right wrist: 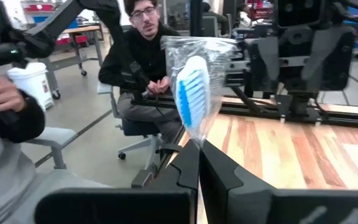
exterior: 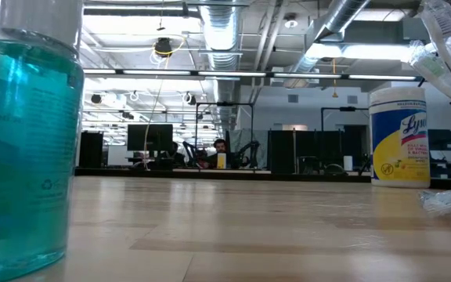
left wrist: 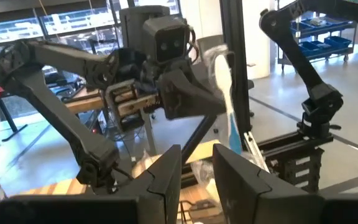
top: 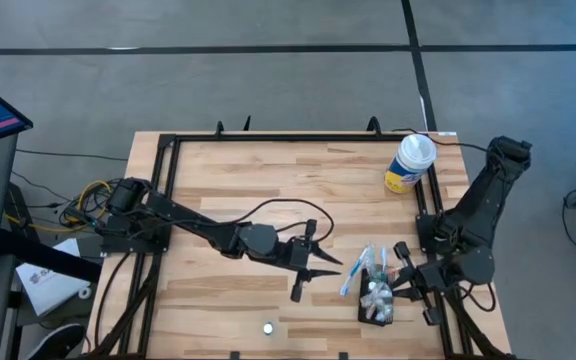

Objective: Pick & Place toothbrushing station
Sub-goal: Put the blue toothbrush into the black wire organizer

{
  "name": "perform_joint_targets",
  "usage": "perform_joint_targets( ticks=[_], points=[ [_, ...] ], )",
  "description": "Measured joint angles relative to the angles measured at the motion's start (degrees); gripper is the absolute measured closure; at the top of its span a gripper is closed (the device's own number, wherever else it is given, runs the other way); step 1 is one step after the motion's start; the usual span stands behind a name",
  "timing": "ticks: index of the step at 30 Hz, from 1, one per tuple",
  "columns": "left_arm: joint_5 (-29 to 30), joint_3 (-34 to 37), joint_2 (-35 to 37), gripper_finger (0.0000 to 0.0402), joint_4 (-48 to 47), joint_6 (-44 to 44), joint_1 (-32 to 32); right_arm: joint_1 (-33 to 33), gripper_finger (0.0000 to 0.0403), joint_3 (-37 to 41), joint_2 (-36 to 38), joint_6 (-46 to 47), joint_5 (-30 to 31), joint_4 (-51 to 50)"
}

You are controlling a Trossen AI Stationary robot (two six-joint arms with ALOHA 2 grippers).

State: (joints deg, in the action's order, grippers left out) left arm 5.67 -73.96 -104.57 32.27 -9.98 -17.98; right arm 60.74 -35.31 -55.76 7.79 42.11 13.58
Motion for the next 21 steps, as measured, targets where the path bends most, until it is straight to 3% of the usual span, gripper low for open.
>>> perform_joint_targets(
  ticks=[21],
  points=[
    [0.0,0.6,0.0,0.0314,0.3,0.0,0.0,1.9,0.0403,0.0,-4.3,4.8,0.0,-2.7]
  ],
)
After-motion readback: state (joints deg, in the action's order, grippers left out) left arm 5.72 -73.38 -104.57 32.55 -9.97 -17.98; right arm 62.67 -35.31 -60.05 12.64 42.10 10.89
